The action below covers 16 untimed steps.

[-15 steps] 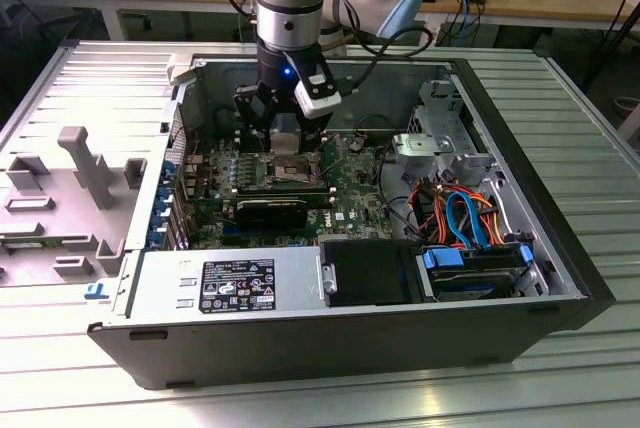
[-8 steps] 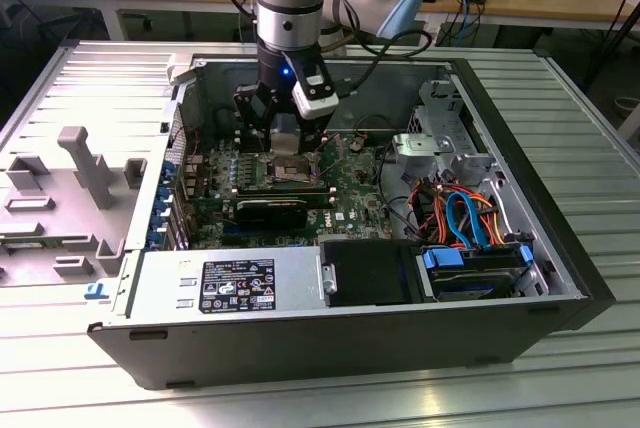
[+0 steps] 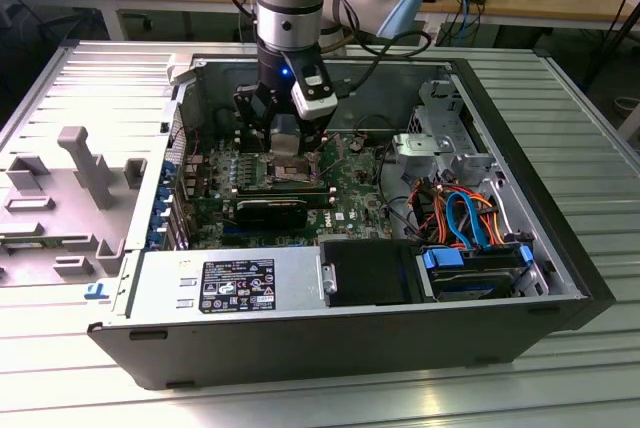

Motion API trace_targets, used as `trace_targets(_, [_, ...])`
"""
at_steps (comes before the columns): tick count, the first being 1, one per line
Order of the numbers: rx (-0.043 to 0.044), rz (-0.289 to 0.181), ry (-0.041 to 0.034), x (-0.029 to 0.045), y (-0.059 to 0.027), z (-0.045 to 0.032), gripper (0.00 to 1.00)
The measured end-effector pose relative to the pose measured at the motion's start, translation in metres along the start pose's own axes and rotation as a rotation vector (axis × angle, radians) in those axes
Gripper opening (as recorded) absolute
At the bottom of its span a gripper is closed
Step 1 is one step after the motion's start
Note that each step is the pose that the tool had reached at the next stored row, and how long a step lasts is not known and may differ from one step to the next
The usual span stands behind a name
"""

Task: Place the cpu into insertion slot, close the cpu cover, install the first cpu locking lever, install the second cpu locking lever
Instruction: 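Place the cpu into insertion slot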

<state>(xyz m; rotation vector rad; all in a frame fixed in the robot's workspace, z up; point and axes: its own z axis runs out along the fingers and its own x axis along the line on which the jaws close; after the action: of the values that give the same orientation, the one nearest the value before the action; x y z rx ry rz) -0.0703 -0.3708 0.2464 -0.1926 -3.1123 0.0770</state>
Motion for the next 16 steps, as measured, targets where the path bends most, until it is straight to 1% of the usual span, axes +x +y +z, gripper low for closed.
trace_targets(2, [0.003,0.014,0.0003,0.0,0.0,0.0,0.55])
trace_targets(16, [0.0107,0.06,0.0016,0.0,0.0,0.0002,0.55])
